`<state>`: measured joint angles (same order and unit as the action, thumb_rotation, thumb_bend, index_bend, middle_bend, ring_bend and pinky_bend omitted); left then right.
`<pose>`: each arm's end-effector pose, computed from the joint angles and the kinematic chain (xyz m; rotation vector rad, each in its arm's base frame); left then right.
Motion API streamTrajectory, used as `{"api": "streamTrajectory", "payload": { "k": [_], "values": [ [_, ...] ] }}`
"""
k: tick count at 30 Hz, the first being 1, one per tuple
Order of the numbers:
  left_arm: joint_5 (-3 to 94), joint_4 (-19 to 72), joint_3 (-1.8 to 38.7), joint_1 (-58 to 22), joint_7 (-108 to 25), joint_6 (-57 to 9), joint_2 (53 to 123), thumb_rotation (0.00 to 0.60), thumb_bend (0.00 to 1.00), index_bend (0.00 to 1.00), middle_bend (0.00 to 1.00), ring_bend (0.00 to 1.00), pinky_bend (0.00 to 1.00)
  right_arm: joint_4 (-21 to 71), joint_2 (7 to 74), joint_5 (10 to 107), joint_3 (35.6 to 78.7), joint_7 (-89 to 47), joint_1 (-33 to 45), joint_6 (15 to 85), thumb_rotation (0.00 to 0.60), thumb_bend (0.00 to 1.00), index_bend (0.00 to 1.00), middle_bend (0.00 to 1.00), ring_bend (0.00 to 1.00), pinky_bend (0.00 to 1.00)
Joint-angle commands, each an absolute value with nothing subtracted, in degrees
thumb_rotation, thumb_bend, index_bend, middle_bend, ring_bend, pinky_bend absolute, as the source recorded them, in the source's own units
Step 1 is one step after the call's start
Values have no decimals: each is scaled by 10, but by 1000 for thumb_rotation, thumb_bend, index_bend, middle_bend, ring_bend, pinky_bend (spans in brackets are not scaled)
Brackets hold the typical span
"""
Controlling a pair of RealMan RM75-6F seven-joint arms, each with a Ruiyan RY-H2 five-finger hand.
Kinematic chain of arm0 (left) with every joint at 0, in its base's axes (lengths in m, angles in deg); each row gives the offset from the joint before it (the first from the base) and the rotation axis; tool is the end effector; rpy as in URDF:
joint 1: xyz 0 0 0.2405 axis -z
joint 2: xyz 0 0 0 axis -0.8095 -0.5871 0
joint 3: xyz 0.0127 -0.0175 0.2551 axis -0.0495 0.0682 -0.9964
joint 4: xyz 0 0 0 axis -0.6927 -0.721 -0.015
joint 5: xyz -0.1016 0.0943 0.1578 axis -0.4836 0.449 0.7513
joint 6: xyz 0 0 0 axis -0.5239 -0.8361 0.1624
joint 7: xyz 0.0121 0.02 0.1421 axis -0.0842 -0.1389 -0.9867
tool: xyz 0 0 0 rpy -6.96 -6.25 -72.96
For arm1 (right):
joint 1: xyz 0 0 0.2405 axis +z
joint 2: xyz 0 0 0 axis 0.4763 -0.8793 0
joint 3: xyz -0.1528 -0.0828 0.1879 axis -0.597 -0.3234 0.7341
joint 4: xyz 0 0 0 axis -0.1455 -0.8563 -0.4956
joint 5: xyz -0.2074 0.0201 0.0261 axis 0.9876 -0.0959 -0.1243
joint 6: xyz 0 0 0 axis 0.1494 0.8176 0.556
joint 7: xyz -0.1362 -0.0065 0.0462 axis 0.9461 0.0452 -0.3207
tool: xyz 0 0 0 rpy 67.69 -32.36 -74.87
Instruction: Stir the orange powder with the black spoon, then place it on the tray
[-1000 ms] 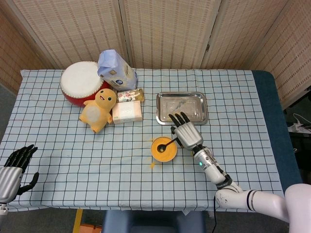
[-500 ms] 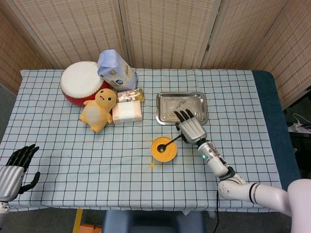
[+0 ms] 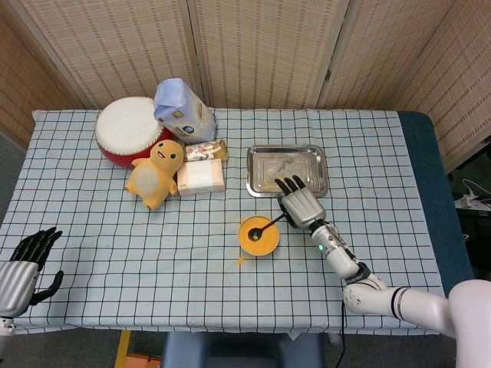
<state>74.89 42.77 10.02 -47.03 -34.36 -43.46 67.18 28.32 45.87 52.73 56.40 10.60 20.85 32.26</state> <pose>-0.3150 0.1822 0.1606 -1.4988 -0.9301 -0.9375 -0.1484 -0.3782 -0.0223 1.9928 -0.7603 0.6816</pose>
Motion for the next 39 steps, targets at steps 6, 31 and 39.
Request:
{"api": "streamTrajectory", "payload": {
  "k": [6,31,39],
  "values": [
    [749,426,100,-470,-344,-435,673,600,460,0,0,0,92,283,459,525,558,103,210,326,600,396,525,0,0,0],
    [748,428,99,-471,-344,-436,671,600,460,0,0,0,92,295,453,522,542,112,212,342,600,396,478,0,0,0],
    [748,426,99,-471,-344,-436,672,600,461,0,0,0,92,294,453,525,540,105,211,344,600,395,507,0,0,0]
  ]
}}
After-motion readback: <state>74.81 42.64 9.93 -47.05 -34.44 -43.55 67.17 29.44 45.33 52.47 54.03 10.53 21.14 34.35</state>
